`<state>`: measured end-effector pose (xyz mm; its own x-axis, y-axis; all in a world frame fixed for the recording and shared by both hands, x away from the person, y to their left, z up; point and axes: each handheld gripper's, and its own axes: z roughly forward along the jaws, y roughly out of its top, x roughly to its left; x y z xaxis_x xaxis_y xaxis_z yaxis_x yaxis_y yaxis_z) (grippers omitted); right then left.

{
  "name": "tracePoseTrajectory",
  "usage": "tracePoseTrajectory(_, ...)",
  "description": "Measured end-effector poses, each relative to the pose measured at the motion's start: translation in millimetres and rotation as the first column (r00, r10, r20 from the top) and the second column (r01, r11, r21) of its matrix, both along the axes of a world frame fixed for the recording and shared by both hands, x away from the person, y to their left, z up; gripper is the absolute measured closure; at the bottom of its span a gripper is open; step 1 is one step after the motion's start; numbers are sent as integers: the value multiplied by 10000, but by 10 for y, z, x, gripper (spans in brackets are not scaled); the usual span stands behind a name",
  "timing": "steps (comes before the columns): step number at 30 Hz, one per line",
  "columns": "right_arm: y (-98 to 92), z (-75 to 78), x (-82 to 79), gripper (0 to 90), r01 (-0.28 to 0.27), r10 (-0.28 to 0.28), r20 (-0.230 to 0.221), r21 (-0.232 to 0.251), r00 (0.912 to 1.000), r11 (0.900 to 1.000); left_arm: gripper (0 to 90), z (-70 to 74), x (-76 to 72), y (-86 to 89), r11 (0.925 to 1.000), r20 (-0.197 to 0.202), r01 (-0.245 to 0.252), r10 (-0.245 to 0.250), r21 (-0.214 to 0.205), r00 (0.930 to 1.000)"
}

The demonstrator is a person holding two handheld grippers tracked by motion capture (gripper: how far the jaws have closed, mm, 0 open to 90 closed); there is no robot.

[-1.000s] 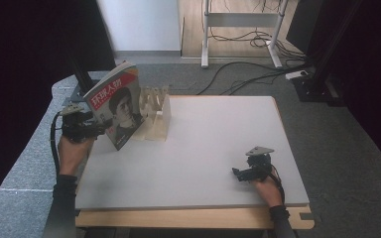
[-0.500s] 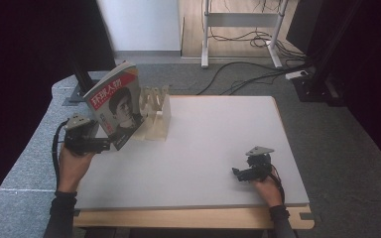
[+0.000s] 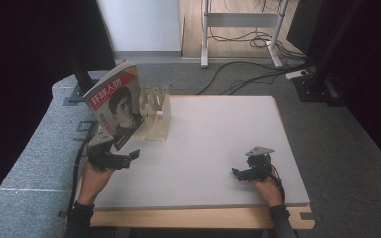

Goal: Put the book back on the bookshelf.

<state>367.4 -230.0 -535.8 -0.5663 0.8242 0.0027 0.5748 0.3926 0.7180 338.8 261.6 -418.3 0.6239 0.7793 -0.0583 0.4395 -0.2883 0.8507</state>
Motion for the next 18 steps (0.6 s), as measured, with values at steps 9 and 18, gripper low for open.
tracePoseTrajectory(9,-2,-1,0,0,-8,8,2,-6,10000,10000,0,-362,40,-273,9971,-455,532,-507,550,9977)
tracePoseTrajectory(18,-2,-2,-2,0,-11,11,-5,-1,10000,10000,0,-707,74,-396,9940,-947,837,-768,705,9925)
